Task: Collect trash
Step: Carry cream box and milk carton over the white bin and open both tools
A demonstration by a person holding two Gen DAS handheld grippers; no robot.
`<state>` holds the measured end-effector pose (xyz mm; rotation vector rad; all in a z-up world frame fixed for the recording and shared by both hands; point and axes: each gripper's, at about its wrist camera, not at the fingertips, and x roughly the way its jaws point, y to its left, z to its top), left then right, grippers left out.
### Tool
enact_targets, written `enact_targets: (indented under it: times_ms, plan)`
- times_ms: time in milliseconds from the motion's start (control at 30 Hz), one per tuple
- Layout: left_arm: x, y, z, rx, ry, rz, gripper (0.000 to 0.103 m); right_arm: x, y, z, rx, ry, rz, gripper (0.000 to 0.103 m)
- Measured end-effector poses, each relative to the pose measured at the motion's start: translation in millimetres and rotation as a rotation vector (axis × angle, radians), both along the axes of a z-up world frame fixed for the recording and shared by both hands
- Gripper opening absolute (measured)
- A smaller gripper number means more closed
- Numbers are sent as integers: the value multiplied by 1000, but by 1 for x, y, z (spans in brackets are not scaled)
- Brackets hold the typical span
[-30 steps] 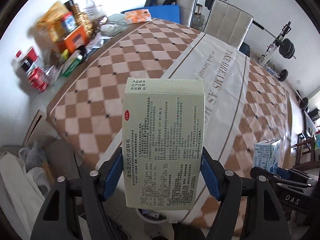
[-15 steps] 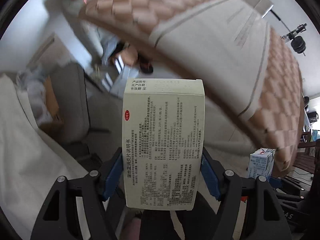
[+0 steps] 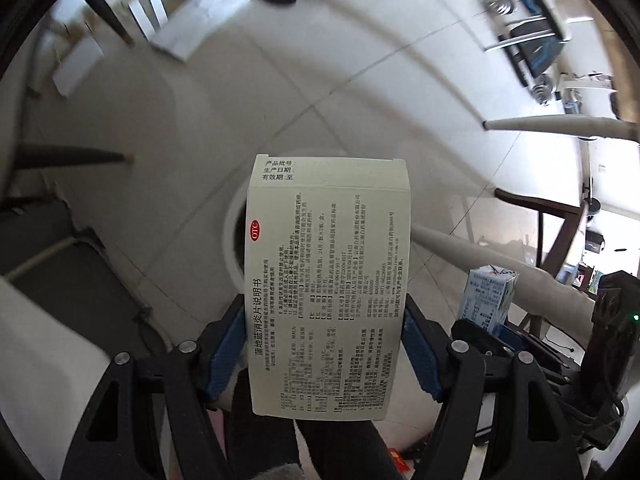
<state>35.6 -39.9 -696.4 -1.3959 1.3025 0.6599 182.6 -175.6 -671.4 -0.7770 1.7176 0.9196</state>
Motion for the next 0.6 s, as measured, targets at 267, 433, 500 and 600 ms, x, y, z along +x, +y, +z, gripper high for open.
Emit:
enact_targets:
  times_ms: [267, 433, 500, 600]
  plan:
    - [28, 3, -71, -62, 28, -27, 98, 12, 21, -102, -49, 49, -4, 54]
    - [23, 6, -70, -40, 37, 5, 99, 17, 25, -129, -64, 72, -25, 54]
    - [13, 5, -63, -21, 52, 8, 99, 17, 27, -132, -66, 74, -24, 55]
    - [5, 2, -54, 29, 90, -6, 99, 17, 28, -130, -79, 83, -18, 57]
